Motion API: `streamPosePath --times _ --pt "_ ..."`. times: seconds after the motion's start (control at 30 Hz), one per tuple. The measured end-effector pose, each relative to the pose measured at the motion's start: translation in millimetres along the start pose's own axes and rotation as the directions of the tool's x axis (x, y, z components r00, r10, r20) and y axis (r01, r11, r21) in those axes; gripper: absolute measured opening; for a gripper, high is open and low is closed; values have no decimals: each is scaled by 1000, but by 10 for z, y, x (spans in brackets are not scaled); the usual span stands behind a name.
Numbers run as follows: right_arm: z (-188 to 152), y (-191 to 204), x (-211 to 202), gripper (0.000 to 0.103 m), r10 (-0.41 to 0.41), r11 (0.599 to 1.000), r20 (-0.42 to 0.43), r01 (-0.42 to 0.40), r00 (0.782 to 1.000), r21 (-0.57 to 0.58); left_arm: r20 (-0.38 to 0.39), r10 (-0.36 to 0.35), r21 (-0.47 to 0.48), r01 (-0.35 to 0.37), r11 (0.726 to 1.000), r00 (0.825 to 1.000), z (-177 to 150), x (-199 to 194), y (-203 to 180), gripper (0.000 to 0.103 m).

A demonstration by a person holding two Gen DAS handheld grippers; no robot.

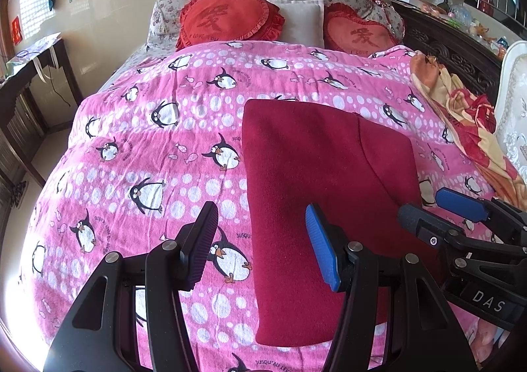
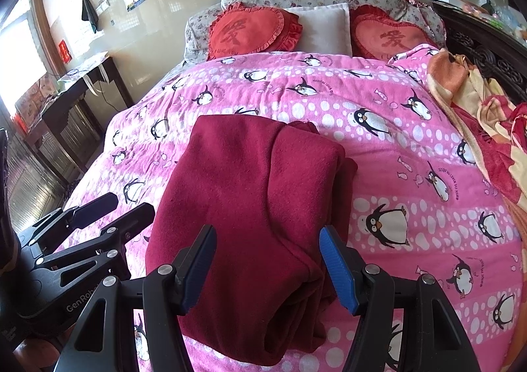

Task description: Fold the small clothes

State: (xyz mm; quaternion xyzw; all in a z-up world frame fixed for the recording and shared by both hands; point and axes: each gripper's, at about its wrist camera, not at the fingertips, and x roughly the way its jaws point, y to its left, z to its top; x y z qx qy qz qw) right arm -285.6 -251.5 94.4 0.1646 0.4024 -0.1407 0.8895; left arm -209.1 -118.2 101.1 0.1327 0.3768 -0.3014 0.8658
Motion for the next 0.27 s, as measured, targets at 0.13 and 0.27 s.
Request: streamPosePath --times 0.13,0.27 --pt "0 11 9 63 2 1000 0 -2 1000 -2 9 7 5 -7 1000 1000 -13 10 -6 55" --pt "-3 11 26 63 6 1000 -5 -6 1000 2 16 14 2 -14 1000 1000 -20 33 28 55"
